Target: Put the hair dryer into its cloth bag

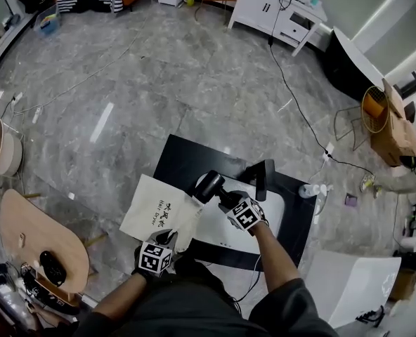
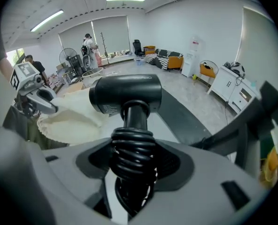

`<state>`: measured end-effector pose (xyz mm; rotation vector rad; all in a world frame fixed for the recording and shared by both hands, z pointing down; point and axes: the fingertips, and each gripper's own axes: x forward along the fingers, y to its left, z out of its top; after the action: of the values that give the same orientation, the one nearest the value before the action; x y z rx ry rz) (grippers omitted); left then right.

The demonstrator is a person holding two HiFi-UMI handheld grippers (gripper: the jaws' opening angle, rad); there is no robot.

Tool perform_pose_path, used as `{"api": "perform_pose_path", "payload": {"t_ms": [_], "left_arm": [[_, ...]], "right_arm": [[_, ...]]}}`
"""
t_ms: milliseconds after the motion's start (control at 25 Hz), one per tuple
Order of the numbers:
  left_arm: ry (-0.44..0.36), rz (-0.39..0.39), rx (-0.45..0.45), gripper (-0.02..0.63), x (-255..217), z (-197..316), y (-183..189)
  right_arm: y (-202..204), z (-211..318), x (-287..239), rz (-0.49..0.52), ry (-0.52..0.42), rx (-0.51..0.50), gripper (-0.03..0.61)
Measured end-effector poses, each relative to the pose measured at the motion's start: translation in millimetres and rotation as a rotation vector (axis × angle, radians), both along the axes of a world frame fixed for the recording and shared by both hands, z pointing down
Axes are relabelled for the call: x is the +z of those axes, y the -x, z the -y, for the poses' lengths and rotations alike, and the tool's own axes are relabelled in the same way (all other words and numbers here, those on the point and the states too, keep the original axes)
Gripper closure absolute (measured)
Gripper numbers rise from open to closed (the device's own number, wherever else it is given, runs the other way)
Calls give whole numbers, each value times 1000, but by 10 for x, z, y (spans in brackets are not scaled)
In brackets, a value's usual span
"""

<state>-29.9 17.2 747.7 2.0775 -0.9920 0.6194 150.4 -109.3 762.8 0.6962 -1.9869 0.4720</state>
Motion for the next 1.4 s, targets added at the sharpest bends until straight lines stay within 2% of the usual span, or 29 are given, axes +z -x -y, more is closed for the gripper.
{"api": "perform_pose_path", "payload": {"t_ms": [360, 720, 1080, 1400], "left_arm": [[0, 14, 23, 586, 26, 15, -38], [-4, 28, 42, 586, 49, 38, -59], [-9, 37, 45, 586, 46, 41, -71], [-16, 37, 44, 586, 17, 63, -86]], "right_arm": [[-468, -680, 97, -26, 41, 49, 336], [-720, -1131, 147, -41, 84, 100, 336], [-697, -1398, 167, -28, 95, 97, 336], [-532, -1571, 168, -29, 111, 35, 336]]}}
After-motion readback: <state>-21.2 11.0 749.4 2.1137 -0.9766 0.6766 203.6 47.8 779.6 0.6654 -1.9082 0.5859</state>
